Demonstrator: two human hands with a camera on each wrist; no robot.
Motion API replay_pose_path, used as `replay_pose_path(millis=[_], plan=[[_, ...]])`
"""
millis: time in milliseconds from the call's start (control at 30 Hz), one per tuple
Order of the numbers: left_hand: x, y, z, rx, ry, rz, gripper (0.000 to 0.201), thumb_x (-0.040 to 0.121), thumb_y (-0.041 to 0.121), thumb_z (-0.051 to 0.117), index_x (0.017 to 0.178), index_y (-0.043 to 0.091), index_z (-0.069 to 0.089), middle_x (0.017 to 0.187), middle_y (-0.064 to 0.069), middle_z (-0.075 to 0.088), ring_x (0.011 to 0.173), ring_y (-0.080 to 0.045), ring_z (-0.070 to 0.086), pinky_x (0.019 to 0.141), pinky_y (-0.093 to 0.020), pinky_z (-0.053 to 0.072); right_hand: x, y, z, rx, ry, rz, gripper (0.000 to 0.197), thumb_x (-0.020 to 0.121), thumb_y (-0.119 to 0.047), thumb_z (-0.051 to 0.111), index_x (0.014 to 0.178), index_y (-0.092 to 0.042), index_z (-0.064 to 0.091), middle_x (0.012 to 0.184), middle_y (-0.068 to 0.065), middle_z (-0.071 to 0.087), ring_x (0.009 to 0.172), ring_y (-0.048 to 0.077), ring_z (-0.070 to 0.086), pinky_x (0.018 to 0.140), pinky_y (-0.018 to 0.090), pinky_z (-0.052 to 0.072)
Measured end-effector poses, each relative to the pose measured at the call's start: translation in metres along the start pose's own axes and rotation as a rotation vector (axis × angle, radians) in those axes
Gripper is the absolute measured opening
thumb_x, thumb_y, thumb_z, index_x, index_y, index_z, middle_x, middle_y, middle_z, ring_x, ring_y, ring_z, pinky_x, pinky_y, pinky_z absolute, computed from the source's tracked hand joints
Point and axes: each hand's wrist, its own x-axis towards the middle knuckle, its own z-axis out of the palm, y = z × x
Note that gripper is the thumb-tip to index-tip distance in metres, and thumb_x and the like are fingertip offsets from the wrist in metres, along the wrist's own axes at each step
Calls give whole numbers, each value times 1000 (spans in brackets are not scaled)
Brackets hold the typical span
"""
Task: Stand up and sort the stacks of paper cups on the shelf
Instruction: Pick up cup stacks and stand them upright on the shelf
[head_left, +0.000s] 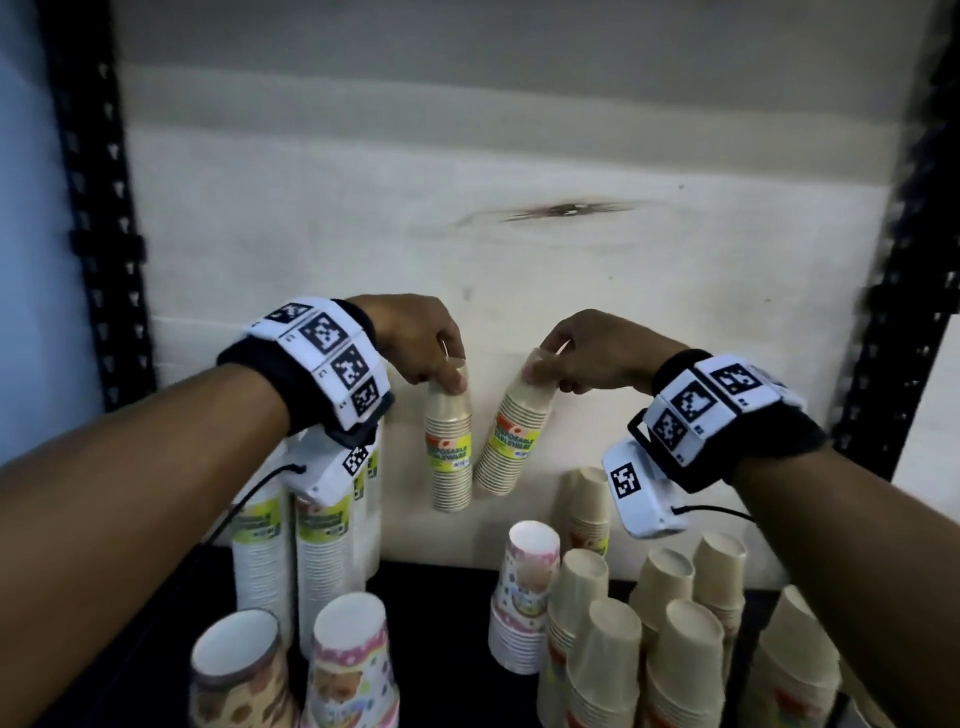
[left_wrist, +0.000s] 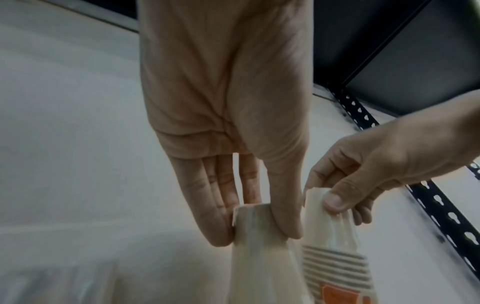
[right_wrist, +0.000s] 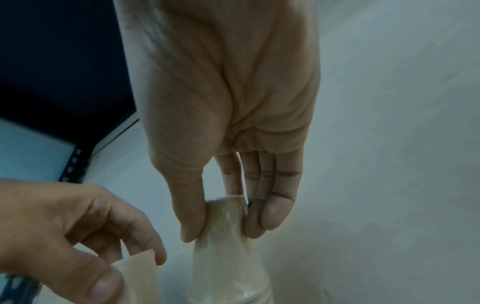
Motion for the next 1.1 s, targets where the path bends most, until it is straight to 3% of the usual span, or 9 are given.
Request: replay_pose_path(millis=[100,200,367,433,700,800,900,1000,1100], plan=[[21,0,18,57,-31,11,37,79,35,77,110,17,69,95,2,70,64,-13,63,74,-26,53,18,4,12,-36,-62,21,31,81,-38,75,88,-8,74,84,15,75,71,21,69,78,34,59],[39,2,37,95,-68,22,42,78,36,79,114,19,68,104,1,70,63,-8,61,77,-26,54,35,7,25,-45,-176,51,26,81,-31,77,88,-6,76,80,9,76,81,25,74,78,38,61],[56,1,67,130,-121,30,45,76,36,81,115,19,69,105,4,70,63,-4,56,76,-22,48,47,9,50,-129,-347,157,36,82,-21,78,100,9,71,87,19,75,89,30,73,86,45,58],[60,1,78,139,-144,17,46,74,37,82,114,18,70,102,4,70,59,-2,55,75,-21,49,48,14,59,-181,-399,181,36,82,-23,77,101,7,72,90,18,75,88,27,74,87,42,58],[69,-8,106,1,-200,-29,44,71,26,86,110,10,72,109,1,72,71,-9,62,74,-19,54,58,22,83,-243,-488,188,35,83,-21,77,103,8,72,102,20,73,101,28,70,92,40,55],[69,-13,114,-43,-200,-56,45,67,25,89,108,13,74,106,1,73,81,-14,68,84,-27,57,58,22,87,-265,-495,165,37,84,-22,76,105,9,71,102,18,74,98,27,71,86,35,55],[67,-19,120,-76,-184,-54,44,66,25,89,106,13,74,104,-2,74,92,-18,71,85,-31,57,56,21,90,-292,-484,129,40,84,-22,77,107,10,69,104,20,73,96,27,70,84,36,57],[66,-21,121,-64,-182,-40,43,67,28,89,105,14,74,103,-1,74,90,-18,70,83,-30,58,54,19,91,-306,-486,125,43,84,-23,76,111,10,68,105,19,73,100,28,69,80,34,57],[62,-20,119,-34,-177,-30,46,67,32,88,107,17,72,104,1,73,70,-12,66,79,-25,57,53,17,91,-303,-467,144,37,85,-19,75,113,4,69,103,15,74,98,25,71,89,36,57]])
